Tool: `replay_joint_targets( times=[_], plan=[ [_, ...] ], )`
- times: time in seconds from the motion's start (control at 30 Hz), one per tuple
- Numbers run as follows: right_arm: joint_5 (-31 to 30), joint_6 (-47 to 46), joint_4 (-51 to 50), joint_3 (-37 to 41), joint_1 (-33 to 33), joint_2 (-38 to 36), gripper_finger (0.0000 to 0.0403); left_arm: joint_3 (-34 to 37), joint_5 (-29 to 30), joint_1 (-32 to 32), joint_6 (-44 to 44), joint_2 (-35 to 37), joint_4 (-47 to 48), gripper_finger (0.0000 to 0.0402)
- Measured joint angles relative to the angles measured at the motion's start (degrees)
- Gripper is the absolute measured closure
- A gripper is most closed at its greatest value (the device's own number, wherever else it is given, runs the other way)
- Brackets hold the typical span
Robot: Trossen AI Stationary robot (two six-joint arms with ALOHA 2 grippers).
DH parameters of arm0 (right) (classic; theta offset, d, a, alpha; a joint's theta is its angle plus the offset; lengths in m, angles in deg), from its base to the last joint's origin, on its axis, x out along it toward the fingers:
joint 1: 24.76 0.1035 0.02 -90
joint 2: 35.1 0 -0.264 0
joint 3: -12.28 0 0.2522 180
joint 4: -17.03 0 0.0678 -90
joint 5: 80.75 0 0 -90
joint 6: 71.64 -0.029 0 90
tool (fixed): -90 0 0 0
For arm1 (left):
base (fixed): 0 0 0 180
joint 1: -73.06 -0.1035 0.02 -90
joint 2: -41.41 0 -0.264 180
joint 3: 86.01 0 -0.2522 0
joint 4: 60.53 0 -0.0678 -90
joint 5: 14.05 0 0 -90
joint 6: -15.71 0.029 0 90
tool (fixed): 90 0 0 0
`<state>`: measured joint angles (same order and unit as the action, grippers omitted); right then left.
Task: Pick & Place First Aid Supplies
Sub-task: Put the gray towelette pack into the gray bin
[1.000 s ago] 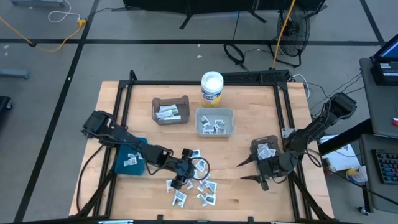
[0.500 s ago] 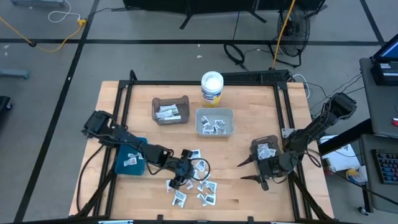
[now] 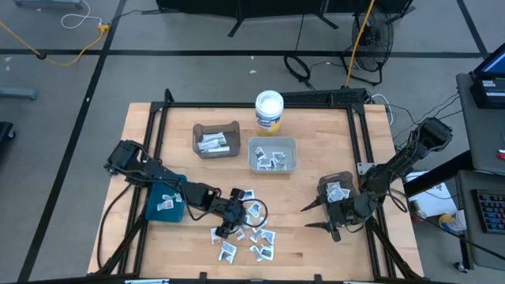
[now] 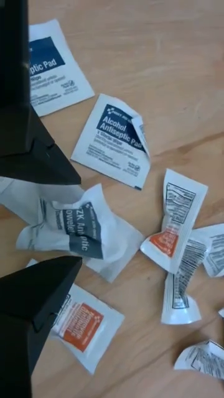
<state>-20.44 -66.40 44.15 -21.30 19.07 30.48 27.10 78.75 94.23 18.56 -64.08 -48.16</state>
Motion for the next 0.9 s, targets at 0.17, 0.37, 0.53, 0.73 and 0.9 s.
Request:
replay_joint_targets(
  times=[0.17,0.37,0.53,0.73,0.9],
  plan=[
    [-0.01,-0.02,0.01,0.00,0.00,0.00,0.0177,0.00,-0.01,-0.17,-0.41,0.00,1.01,0.0237],
    [0.00,-0.04,0.00,0.00,0.00,0.00,0.0177,0.00,0.09,-0.29,-1.74,0.00,1.03,0.0281],
    [-0.02,-0.04,0.00,0.00,0.00,0.00,0.0177,0.00,0.21,-0.28,-1.81,0.00,1.04,0.0302],
    [-0.02,-0.09,-0.62,0.00,0.00,0.00,0.0177,0.00,0.30,-0.28,-1.65,0.00,1.04,0.0307],
    [-0.02,-0.07,-0.87,0.00,0.00,0.00,0.0177,0.00,1.65,-0.26,-1.62,0.11,1.19,0.0307]
  ],
)
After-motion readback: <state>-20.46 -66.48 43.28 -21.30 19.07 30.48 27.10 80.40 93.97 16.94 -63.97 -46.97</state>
